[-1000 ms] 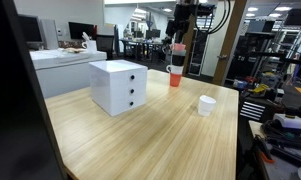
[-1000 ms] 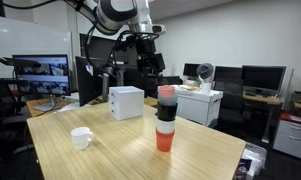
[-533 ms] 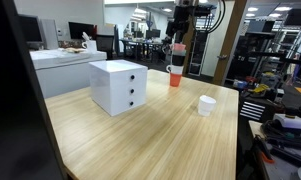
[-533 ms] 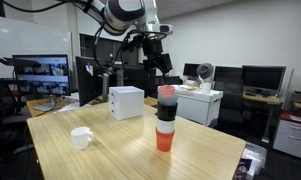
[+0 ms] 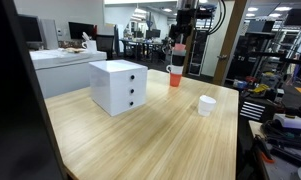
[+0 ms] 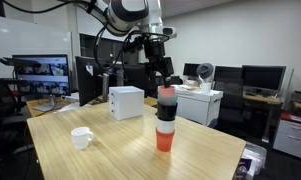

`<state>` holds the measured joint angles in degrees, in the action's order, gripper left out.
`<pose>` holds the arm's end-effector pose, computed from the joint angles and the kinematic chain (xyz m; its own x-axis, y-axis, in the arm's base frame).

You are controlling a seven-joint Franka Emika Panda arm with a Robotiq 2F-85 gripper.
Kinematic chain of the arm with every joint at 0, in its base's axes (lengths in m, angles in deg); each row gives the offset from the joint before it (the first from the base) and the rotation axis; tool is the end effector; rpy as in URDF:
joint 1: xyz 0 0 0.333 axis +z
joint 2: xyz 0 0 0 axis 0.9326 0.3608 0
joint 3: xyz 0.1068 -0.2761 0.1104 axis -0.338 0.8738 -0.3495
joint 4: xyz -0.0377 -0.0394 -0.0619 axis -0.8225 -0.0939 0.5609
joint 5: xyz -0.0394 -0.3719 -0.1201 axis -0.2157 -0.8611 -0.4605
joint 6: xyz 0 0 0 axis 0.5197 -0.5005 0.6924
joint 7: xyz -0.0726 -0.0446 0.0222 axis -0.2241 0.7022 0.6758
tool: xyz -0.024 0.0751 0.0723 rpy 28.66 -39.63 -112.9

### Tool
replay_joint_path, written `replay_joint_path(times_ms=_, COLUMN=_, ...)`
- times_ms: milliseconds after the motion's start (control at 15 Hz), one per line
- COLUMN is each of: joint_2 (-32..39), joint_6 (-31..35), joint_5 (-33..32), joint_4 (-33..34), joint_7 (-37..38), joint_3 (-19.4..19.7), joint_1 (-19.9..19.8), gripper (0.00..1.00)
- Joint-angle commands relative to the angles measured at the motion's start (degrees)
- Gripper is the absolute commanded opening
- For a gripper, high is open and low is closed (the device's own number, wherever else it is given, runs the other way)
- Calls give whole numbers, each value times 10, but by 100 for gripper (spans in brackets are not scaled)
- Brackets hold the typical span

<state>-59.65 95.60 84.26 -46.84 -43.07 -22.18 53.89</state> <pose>0.5435 -0.3033 0.4527 0.9106 -0.3785 0.1659 -0.4013 -0.9058 0.1360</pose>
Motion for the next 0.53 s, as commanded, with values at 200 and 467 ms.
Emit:
replay_joint_path(times_ms=200, joint_2=0, joint_6=-3, joint_5=13, joint_4=-13, joint_7=-24, joint_3=-5, joint_1=-5, gripper=74)
replay_joint_path(times_ms=467, joint_2=-2, joint_6=-2, joint_5=10, joint_4=-18, joint_7=-22, joint_3=-4, joint_1=-6, gripper=45)
